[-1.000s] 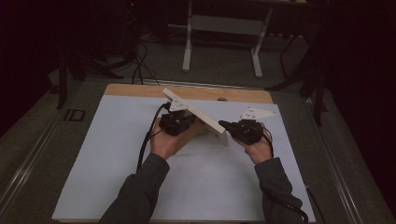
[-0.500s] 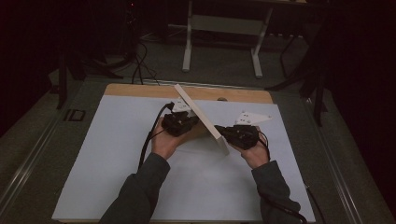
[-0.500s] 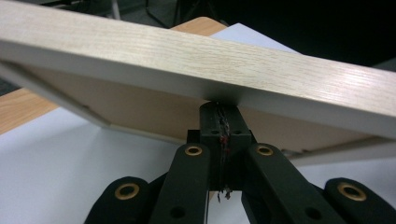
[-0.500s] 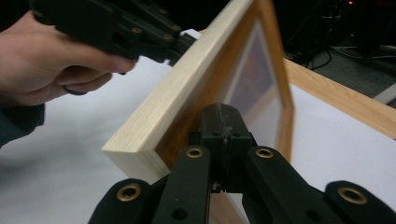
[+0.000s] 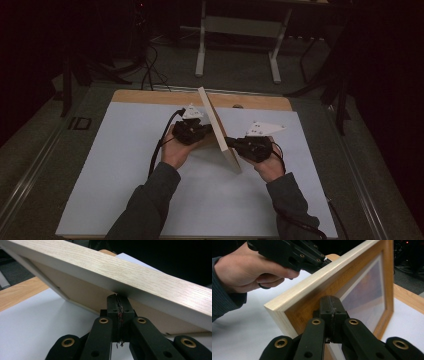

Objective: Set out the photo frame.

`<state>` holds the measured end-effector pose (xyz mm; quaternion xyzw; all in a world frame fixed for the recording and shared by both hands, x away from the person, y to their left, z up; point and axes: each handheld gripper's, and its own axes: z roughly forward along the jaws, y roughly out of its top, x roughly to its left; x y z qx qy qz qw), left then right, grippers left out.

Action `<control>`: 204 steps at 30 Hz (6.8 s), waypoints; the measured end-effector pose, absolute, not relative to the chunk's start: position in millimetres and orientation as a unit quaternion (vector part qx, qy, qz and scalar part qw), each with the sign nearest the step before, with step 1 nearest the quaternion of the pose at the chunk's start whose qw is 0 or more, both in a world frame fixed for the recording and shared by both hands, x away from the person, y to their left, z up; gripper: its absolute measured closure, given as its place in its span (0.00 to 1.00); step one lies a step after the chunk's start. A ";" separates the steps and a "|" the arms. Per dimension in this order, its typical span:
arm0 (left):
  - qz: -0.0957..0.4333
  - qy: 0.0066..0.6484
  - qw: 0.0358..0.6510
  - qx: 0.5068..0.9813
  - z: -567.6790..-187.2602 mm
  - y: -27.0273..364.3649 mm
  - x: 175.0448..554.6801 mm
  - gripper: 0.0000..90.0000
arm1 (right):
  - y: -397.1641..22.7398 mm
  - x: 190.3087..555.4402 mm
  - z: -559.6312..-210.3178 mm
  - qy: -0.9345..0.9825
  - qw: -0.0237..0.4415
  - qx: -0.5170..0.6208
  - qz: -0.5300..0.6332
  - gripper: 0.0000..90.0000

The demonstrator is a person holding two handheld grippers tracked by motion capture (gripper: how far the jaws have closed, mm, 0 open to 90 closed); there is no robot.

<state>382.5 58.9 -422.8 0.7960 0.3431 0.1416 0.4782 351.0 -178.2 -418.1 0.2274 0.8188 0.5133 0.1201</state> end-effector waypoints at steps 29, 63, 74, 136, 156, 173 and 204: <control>0.086 0.300 0.505 0.805 -426.8 62.8 392.2 1.00 | -154.2 348.7 -417.2 0.827 0.108 0.200 0.514 1.00; 0.113 0.360 0.548 0.747 -394.1 95.9 366.2 0.74 | -172.0 354.9 -425.0 0.822 0.129 0.237 0.502 0.89; 0.111 0.366 0.545 0.746 -381.2 97.7 348.3 0.61 | -180.0 358.1 -427.5 0.820 0.135 0.253 0.495 0.82; 0.117 0.342 0.470 0.805 -407.3 98.9 311.2 0.70 | -214.9 375.5 -427.2 0.804 0.165 0.304 0.483 0.75; 0.110 0.328 0.477 0.808 -410.0 129.2 322.8 0.56 | -217.6 405.6 -435.5 0.803 0.178 0.336 0.459 0.58; 0.117 0.346 0.481 0.797 -411.5 151.4 328.3 0.57 | -218.0 424.1 -435.7 0.800 0.179 0.347 0.456 0.55; 0.063 0.344 0.500 0.792 -412.7 172.6 341.4 0.77 | -201.6 449.6 -422.3 0.804 0.126 0.321 0.484 0.53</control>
